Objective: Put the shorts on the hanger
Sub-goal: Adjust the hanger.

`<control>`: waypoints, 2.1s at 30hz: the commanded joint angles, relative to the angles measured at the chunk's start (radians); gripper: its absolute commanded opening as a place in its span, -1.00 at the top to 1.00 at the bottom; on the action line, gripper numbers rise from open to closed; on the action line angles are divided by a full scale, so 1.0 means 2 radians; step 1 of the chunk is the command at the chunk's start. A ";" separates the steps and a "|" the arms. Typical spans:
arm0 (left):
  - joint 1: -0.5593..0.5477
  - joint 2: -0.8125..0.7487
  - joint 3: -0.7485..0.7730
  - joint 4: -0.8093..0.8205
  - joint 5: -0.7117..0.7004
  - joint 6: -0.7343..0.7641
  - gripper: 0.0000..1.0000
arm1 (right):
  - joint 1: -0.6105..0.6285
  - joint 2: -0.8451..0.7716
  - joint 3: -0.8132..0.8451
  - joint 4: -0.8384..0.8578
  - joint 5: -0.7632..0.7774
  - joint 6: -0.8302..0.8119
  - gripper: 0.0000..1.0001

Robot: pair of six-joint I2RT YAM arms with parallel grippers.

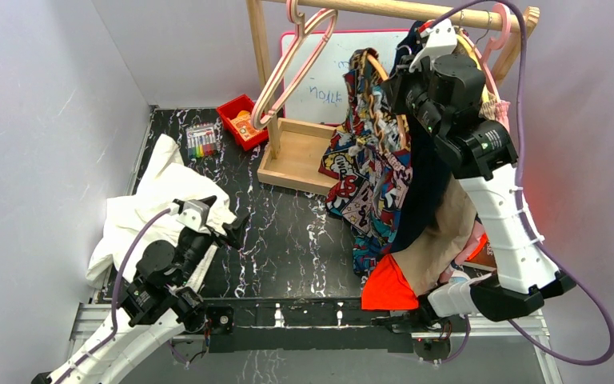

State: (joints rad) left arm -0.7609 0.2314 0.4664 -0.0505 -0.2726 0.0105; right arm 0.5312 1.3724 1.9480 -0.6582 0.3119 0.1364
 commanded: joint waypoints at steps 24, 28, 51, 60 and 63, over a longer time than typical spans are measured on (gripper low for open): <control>0.003 0.374 0.350 0.201 0.490 0.066 -0.97 | -0.001 -0.206 -0.161 -0.004 -0.270 -0.027 1.00; 0.002 0.435 0.399 0.194 0.560 0.098 -0.94 | 0.007 -0.223 -0.168 -0.006 -0.286 -0.031 1.00; -0.039 0.566 0.499 0.094 0.541 0.270 -0.48 | 0.017 -0.236 -0.194 0.000 -0.317 -0.011 1.00; -0.059 0.588 0.507 0.093 0.489 0.312 -0.13 | 0.017 -0.235 -0.194 0.001 -0.327 -0.008 1.00; -0.067 0.591 0.505 0.093 0.460 0.327 0.16 | 0.017 -0.236 -0.195 0.001 -0.329 -0.008 1.00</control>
State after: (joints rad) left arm -0.8688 1.4181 1.4467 0.1238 0.7113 0.5884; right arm 0.5587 0.9157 1.5402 -0.7673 -0.3149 0.1051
